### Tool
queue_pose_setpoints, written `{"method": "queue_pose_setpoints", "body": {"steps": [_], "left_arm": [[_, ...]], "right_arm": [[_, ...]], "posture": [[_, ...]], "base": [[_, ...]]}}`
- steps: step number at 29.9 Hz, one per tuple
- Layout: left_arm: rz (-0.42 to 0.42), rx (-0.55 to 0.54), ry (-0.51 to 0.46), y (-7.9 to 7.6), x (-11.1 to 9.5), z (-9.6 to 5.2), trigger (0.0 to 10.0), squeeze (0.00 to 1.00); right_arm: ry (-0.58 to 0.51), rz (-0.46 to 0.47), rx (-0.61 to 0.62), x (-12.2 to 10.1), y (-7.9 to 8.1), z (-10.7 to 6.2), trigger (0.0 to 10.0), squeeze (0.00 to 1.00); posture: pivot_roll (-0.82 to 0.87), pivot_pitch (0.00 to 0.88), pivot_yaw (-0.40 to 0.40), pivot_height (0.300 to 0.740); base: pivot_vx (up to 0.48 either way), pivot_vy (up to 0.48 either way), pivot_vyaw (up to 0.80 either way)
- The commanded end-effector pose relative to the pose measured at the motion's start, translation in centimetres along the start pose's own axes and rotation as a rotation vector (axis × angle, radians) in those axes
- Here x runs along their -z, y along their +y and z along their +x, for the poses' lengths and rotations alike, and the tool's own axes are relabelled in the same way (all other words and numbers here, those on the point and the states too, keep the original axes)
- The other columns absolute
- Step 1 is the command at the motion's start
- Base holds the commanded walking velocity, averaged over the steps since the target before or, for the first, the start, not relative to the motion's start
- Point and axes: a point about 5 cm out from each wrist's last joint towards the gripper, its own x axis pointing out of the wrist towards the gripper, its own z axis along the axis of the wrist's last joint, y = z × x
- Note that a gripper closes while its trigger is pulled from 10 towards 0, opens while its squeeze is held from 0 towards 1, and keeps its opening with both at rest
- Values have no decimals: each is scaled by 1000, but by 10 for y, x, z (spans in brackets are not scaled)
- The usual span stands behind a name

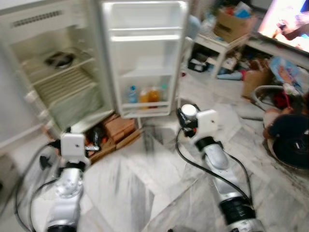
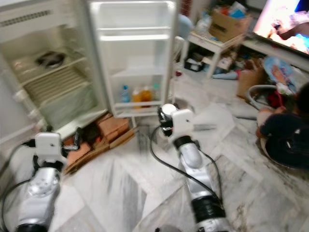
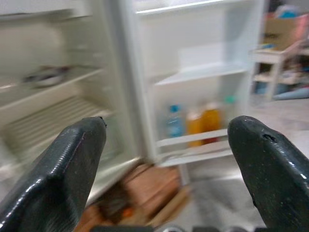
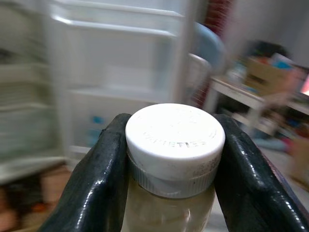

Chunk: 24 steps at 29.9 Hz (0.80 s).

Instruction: Restocking fridge

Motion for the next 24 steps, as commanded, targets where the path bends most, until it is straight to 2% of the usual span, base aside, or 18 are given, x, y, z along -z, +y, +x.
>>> {"method": "queue_pose_setpoints", "body": {"steps": [1,13,24], "left_arm": [[19,-29,1,12,-1,-1,10000,0],[10,-44,1,12,-1,0,10000,0],[16,-43,9,13,-1,2,10000,0]], "right_arm": [[-70,11,-46,-17,14,10,10000,0],[-83,0,-102,-18,22,14,10000,0],[-91,-11,-122,-19,25,16,10000,0]], "posture": [[26,0,-43,740],[38,0,-51,740],[41,0,-47,740]], "base": [[469,0,0],[454,0,0],[366,309,0]]}}
